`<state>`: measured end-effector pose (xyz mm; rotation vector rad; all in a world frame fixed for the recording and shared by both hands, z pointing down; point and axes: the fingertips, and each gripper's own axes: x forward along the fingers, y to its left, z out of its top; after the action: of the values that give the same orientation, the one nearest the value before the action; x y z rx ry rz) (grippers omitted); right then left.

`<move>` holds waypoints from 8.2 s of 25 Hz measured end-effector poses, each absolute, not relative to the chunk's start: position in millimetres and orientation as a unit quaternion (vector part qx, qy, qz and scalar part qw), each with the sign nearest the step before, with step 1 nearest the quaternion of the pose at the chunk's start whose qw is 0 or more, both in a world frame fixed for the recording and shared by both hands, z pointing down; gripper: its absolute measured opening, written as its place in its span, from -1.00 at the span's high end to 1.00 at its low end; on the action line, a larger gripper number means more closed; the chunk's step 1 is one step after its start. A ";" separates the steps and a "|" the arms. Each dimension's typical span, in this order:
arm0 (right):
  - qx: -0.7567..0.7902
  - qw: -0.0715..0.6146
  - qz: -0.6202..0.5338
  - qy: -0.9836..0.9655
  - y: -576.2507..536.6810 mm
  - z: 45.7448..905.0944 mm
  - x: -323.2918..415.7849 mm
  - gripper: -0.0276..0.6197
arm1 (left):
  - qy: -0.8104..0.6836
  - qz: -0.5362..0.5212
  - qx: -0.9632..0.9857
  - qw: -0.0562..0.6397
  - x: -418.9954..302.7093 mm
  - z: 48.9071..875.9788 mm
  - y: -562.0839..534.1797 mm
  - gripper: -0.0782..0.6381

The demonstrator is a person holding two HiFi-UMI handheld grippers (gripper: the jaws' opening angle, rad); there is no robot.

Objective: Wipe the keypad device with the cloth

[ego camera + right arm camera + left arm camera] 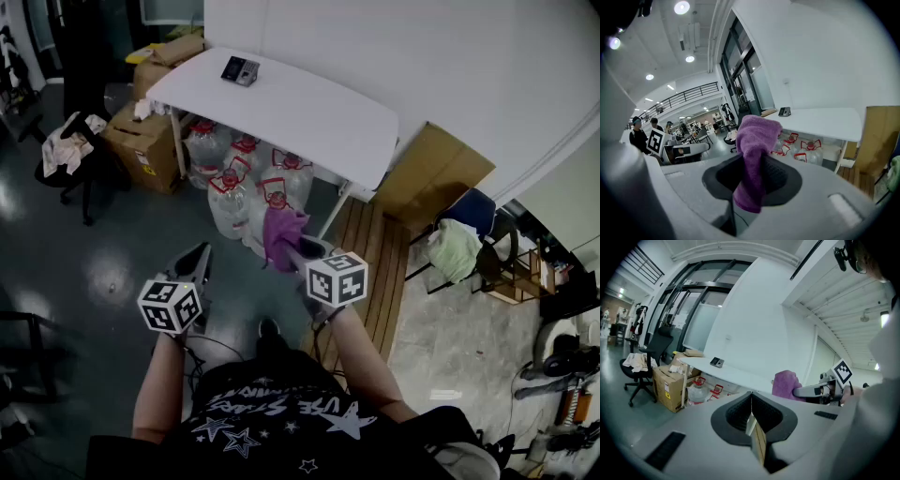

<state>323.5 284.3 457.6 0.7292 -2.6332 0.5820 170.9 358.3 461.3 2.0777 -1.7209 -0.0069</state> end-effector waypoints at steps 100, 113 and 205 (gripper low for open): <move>0.267 0.178 0.262 -0.910 -106.7 506.1 -24.6 0.61 | -0.644 0.000 0.728 0.237 -187.4 484.8 5.2 0.76; 0.269 0.169 0.267 -0.910 -210.5 508.8 -42.7 0.61 | -0.638 0.011 0.733 0.234 -202.5 485.3 -100.7 0.76; 0.447 0.171 0.309 -0.822 -532.1 558.9 -212.0 0.61 | -0.385 0.089 0.877 0.274 -323.4 538.7 -528.4 0.76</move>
<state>-212.0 -532.1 558.9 1.2694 -2.3338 0.8783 -323.4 -528.4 538.7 2.3576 -1.0354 0.2401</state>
